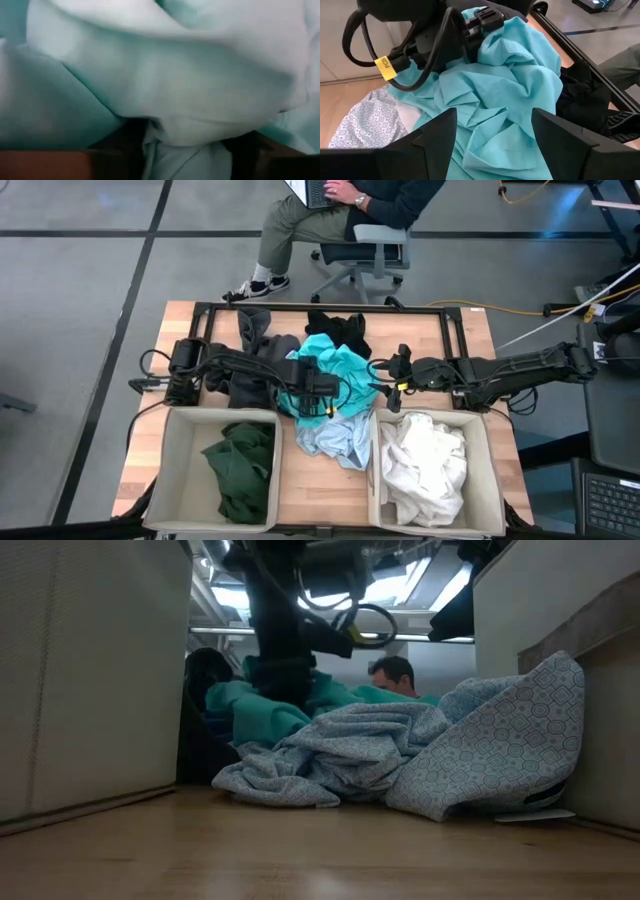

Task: Sort clothes
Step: Put the light blue shorts into the left brown laundry organizer

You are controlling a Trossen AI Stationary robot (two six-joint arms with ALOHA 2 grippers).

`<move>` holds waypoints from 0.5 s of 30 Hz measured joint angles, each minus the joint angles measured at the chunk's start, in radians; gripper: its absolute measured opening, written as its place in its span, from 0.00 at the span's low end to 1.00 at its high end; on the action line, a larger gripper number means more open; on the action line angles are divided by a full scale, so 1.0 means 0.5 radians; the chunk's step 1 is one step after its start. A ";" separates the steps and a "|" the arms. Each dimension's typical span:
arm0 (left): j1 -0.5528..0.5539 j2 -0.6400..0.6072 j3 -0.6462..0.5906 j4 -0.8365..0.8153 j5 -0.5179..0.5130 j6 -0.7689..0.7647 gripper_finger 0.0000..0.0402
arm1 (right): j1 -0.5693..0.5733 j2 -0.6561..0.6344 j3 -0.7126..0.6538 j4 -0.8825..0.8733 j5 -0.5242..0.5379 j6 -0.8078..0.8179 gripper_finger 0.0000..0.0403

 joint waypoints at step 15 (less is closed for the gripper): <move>-0.146 -0.233 0.206 0.017 -0.323 -0.027 0.07 | 0.000 0.000 0.000 0.002 0.001 -0.034 0.64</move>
